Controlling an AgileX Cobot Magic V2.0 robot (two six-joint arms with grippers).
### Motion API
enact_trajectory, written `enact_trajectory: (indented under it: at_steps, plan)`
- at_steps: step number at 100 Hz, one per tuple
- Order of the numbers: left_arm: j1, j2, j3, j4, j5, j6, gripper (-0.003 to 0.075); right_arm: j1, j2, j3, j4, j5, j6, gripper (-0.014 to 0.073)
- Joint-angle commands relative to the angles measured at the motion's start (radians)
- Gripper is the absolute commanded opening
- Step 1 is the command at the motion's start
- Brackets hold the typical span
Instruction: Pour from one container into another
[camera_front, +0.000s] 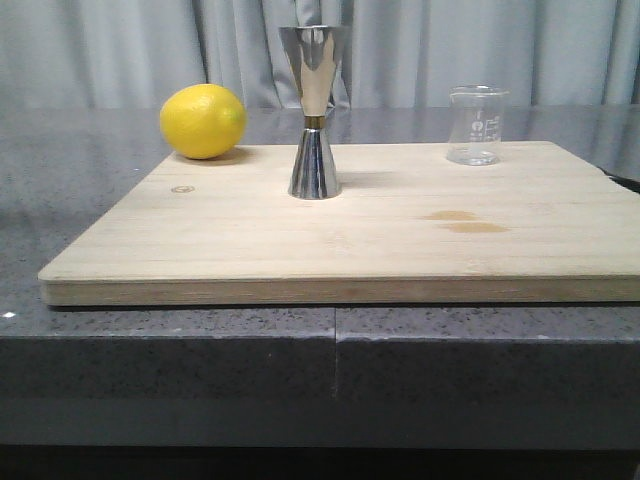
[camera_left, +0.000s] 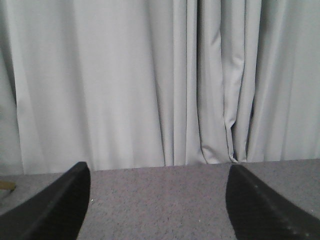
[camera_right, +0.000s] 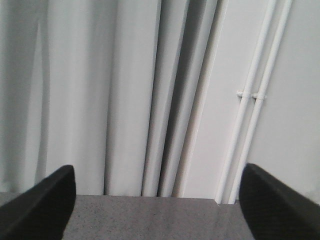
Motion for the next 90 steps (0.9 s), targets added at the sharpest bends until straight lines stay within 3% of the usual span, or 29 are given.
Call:
enact_trajectory:
  at_steps: [1,11,32,66,90]
  plan:
    - [-0.054,-0.066,-0.031,0.023,0.080,0.001,0.0524,-0.007,-0.064,0.025,-0.017,-0.060,0.006,0.0600]
    - [-0.082,-0.124,-0.021,0.023,0.148,0.001,0.0524,-0.007,-0.126,0.108,-0.003,-0.116,0.006,0.0600]
    - [-0.086,-0.308,0.114,0.025,0.072,0.001,0.0524,-0.007,-0.231,0.256,0.011,-0.144,0.006,0.0600]
    - [-0.086,-0.594,0.491,0.011,0.026,-0.032,0.0524,-0.007,-0.363,0.436,0.013,-0.186,0.006,0.0600]
    - [-0.086,-0.741,0.756,0.009,-0.079,-0.056,0.0524,-0.007,-0.445,0.538,0.013,-0.218,0.006,0.0600]
